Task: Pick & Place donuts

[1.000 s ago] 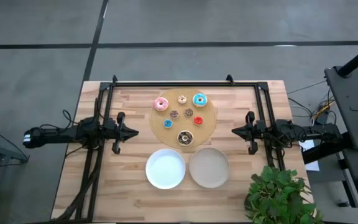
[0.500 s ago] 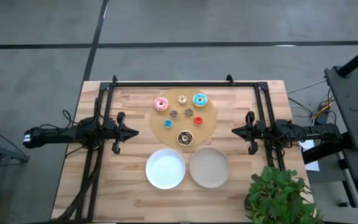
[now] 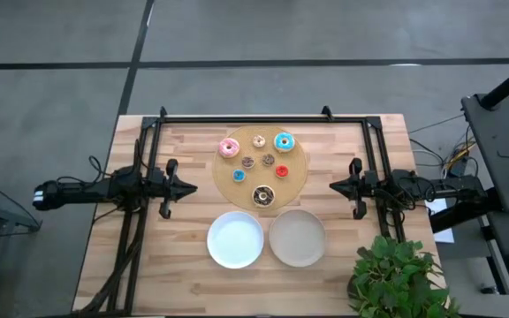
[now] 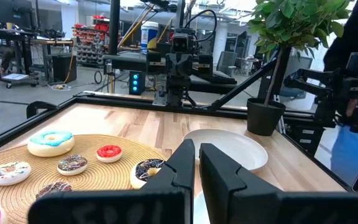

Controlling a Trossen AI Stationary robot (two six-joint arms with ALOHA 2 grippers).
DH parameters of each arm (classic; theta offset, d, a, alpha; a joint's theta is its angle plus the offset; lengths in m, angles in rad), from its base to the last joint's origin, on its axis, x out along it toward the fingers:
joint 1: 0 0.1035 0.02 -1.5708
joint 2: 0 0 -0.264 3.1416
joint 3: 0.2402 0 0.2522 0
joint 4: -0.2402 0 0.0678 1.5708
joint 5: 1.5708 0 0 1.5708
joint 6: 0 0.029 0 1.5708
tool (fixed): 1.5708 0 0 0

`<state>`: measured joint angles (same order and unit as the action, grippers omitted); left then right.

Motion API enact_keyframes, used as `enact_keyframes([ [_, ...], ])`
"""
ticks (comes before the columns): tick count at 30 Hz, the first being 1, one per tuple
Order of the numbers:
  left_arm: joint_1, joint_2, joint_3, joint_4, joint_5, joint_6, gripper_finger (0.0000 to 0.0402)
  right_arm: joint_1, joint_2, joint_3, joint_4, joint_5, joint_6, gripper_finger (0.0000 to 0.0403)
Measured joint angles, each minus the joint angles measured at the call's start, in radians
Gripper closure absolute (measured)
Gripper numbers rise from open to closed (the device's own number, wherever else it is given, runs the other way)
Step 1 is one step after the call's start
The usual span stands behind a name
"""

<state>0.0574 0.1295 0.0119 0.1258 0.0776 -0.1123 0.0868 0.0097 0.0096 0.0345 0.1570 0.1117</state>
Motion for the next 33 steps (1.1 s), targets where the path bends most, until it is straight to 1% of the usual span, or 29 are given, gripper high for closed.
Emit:
enact_keyframes([
  [29,0.000,0.000,0.000,0.000,0.000,0.000,0.0402,0.000,0.000,0.000,0.000,0.000,0.000,0.0394],
  [33,0.000,0.000,0.000,0.000,0.000,0.000,0.0402,0.000,0.000,0.000,0.003,0.000,0.053,0.0394],
])
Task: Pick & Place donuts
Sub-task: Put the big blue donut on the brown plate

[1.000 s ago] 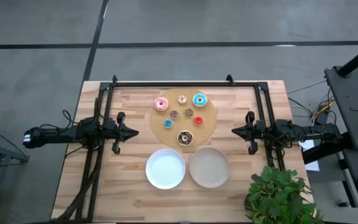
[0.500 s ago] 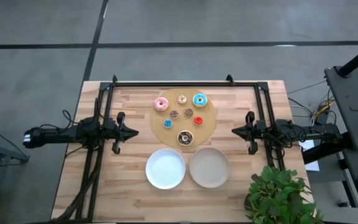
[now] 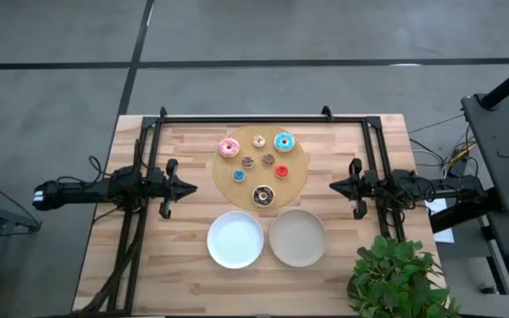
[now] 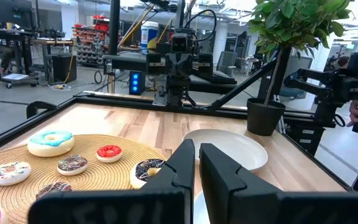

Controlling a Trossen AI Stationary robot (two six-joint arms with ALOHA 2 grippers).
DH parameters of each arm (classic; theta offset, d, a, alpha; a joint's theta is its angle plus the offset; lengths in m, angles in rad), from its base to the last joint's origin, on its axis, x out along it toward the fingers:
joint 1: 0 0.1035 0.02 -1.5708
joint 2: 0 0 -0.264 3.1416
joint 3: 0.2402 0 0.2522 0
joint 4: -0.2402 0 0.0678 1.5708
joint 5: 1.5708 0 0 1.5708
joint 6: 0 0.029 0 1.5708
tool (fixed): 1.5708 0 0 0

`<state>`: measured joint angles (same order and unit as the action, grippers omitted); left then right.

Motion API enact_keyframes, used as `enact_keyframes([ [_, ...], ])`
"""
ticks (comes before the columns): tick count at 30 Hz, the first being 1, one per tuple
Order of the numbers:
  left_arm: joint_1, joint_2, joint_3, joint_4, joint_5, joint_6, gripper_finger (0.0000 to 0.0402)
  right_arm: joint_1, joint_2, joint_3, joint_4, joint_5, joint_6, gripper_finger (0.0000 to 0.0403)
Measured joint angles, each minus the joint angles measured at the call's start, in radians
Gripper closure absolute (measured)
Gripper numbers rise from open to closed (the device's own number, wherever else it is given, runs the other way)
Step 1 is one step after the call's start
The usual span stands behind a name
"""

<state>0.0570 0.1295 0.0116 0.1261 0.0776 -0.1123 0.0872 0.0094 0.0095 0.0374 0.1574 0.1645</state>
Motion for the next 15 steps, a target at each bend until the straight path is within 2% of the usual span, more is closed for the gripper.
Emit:
enact_keyframes([
  [6,0.000,0.000,0.000,0.000,0.000,0.000,0.0402,0.000,0.000,0.000,0.003,0.000,0.076,0.0394],
  [15,0.000,0.000,0.000,0.000,0.000,0.000,0.0402,0.000,0.000,0.000,0.075,0.000,0.331,0.0394],
])
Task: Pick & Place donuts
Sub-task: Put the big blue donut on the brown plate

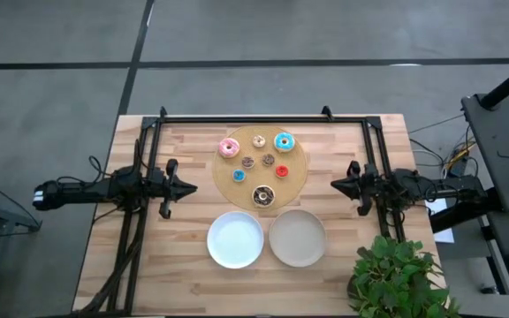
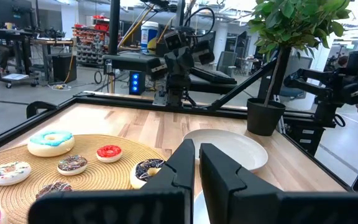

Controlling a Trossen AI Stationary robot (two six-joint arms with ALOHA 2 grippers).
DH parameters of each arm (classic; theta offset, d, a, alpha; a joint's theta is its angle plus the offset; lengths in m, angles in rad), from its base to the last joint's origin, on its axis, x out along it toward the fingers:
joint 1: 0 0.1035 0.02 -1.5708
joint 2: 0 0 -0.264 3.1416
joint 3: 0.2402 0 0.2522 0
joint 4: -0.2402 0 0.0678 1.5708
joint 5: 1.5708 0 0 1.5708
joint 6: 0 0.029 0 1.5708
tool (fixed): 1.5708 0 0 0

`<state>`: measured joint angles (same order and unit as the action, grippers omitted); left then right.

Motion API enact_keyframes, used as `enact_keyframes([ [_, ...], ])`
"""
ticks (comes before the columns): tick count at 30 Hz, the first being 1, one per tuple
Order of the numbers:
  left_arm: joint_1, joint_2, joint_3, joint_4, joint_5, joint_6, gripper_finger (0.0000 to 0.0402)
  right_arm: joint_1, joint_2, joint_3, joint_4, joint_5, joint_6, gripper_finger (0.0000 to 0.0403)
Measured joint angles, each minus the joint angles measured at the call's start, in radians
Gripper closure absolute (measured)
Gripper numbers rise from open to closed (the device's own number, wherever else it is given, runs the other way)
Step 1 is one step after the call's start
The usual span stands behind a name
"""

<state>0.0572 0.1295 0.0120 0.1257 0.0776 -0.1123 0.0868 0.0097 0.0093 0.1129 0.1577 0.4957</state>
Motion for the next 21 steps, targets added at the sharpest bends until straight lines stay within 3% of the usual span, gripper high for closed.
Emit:
enact_keyframes([
  [17,0.000,0.000,0.000,0.000,0.000,0.000,0.0402,0.000,0.000,0.000,0.499,0.030,-0.040,0.0394],
  [21,0.000,0.000,0.000,0.000,0.000,0.000,0.0402,0.000,0.000,0.000,0.653,0.050,-0.138,0.0394],
])
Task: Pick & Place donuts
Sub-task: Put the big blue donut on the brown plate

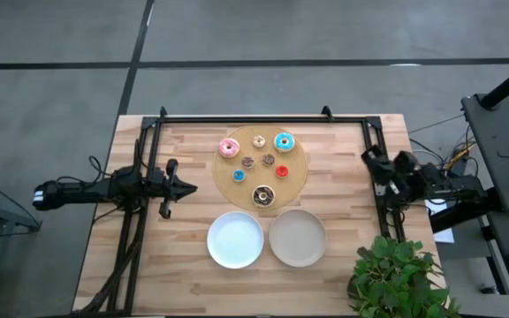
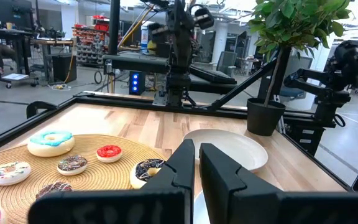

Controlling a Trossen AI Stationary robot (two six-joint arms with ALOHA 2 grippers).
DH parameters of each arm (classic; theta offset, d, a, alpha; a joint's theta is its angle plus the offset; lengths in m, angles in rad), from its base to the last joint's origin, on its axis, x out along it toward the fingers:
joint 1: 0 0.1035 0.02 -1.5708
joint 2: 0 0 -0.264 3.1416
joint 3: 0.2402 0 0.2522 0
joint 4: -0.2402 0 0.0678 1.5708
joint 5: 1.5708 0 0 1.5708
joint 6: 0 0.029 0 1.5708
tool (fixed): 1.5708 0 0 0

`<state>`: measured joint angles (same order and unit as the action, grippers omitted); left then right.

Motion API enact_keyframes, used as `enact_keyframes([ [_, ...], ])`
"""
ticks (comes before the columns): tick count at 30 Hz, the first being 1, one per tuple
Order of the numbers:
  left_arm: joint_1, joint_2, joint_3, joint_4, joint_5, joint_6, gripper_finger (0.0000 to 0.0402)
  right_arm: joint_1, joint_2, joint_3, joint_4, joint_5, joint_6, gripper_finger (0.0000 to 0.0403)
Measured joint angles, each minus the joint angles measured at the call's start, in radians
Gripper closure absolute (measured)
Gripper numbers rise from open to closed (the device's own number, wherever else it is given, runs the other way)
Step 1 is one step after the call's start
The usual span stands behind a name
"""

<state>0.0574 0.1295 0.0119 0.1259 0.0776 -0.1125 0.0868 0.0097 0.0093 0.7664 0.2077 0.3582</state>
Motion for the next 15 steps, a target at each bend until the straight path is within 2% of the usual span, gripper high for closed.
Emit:
enact_keyframes([
  [7,0.000,0.000,0.000,0.000,0.000,0.000,0.0402,0.000,0.000,0.001,0.215,0.005,-0.172,0.0394],
  [15,0.000,0.000,0.000,0.000,0.000,0.000,0.0402,0.000,0.044,0.132,0.215,0.013,-0.269,0.0394],
])
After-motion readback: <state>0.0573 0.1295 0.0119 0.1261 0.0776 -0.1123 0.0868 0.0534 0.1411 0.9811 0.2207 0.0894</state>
